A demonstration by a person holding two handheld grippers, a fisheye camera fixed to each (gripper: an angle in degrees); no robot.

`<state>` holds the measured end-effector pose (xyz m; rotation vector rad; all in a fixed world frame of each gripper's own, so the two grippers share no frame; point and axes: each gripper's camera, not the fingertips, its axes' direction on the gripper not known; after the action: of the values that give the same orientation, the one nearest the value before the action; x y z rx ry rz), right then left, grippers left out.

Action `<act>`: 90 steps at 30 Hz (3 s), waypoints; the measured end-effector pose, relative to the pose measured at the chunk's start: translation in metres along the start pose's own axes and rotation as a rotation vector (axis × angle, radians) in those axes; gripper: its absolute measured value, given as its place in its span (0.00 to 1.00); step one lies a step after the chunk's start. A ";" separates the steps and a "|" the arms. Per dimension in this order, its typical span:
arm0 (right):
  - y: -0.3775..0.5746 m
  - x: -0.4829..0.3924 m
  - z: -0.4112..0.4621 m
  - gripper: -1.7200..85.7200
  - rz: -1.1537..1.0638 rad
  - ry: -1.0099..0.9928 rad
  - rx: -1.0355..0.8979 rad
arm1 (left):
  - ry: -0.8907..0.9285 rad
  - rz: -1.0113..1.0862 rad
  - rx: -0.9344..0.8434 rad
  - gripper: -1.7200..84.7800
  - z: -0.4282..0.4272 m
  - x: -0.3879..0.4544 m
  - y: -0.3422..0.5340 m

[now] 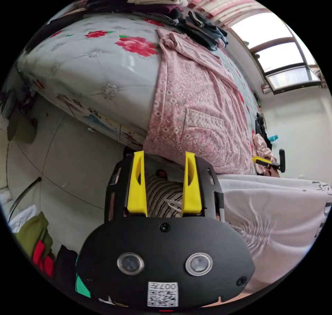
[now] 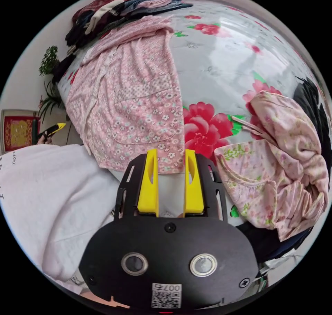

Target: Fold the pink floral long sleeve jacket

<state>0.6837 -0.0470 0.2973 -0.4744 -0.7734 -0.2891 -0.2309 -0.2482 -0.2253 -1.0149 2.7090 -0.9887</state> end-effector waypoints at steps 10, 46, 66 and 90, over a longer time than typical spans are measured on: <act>0.002 -0.041 -0.030 0.08 -0.098 0.042 -0.044 | -0.109 0.105 -0.148 0.22 0.066 -0.002 0.006; -0.127 0.074 -0.380 0.02 0.167 -1.108 0.202 | 1.037 0.380 -0.098 0.01 -0.176 -0.071 -0.168; -0.340 0.051 -0.328 0.10 0.197 -0.615 0.420 | 0.501 -0.122 0.229 0.14 -0.178 -0.137 -0.357; -0.222 0.145 -0.217 0.12 0.437 -0.417 0.403 | 0.219 -0.015 0.049 0.10 -0.121 -0.018 -0.251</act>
<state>0.8199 -0.3592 0.3359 -0.3099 -1.0776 0.3813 -0.1112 -0.3151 0.0180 -0.9723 2.8353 -1.2301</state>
